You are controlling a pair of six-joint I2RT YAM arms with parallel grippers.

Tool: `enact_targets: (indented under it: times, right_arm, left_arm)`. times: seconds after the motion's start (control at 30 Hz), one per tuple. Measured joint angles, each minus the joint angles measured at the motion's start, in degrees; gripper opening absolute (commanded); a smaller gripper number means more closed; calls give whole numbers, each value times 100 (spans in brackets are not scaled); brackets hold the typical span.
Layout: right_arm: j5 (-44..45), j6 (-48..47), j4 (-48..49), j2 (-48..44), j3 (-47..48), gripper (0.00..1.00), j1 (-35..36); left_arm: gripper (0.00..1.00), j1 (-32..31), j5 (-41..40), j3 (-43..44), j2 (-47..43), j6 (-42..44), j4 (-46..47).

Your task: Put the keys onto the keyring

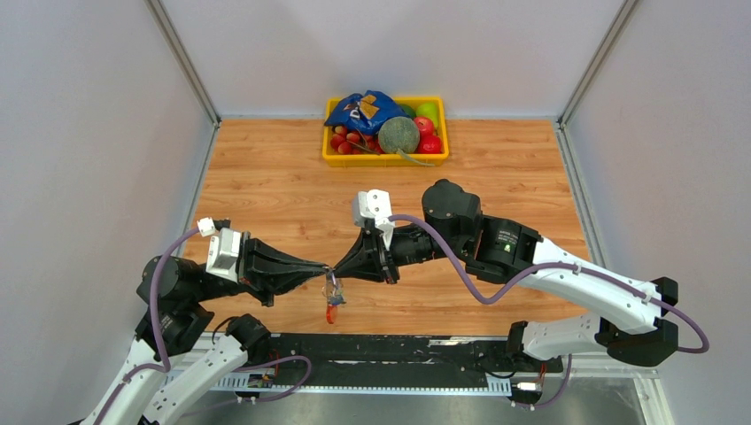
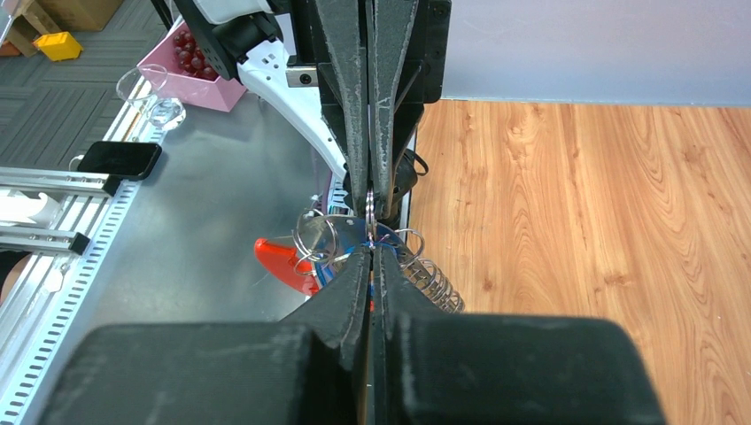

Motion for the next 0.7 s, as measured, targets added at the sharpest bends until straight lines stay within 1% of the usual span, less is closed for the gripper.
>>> enact_targets:
  times: [0.7]
  right_arm:
    - [-354, 35, 295, -13, -278, 0, 17]
  left_arm:
    - [0, -2, 103, -42, -66, -129, 107]
